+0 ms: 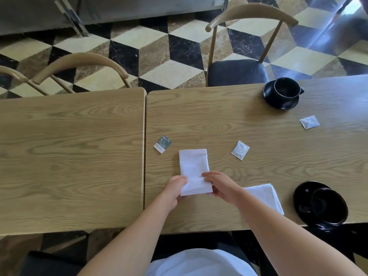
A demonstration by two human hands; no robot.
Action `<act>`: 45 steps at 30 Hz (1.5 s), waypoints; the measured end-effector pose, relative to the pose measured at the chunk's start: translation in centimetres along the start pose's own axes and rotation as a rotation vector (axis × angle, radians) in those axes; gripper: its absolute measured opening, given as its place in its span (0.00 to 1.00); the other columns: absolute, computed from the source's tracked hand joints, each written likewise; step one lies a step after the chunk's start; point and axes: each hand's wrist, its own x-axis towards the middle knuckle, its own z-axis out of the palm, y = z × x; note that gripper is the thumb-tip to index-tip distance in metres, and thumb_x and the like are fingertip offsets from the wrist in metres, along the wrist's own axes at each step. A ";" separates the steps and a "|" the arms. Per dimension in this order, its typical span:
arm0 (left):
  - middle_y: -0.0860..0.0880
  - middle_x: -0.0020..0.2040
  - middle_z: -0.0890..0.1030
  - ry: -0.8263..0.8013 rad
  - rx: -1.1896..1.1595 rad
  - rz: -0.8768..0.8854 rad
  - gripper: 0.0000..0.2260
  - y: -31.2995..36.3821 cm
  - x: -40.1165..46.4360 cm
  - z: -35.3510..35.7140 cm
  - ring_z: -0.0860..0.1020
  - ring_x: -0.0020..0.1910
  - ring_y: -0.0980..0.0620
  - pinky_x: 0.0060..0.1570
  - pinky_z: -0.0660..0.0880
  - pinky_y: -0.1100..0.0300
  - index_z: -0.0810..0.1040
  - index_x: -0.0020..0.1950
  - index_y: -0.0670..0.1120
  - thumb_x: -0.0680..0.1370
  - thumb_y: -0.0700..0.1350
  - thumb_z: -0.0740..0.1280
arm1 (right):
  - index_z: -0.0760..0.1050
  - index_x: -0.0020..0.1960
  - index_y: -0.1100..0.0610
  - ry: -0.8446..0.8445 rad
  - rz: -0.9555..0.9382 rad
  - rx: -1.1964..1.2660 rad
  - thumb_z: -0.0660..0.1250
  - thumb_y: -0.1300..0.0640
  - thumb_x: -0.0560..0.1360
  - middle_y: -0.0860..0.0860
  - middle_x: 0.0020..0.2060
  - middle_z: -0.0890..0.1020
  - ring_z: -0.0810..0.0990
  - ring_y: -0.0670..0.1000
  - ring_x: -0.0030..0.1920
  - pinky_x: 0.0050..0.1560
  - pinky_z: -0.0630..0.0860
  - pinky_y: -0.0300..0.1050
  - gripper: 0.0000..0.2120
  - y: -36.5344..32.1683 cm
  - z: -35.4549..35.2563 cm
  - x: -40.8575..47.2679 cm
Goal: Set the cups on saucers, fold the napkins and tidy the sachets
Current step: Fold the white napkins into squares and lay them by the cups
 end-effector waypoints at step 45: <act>0.51 0.29 0.70 0.302 0.616 0.395 0.17 5.2 5.0 1.1 0.66 0.30 0.50 0.29 0.60 0.55 0.66 0.33 0.46 0.80 0.47 0.65 | 0.75 0.45 0.56 0.257 -0.266 -0.572 0.65 0.50 0.79 0.48 0.38 0.78 0.74 0.49 0.38 0.37 0.71 0.46 0.10 -5.2 -0.5 5.0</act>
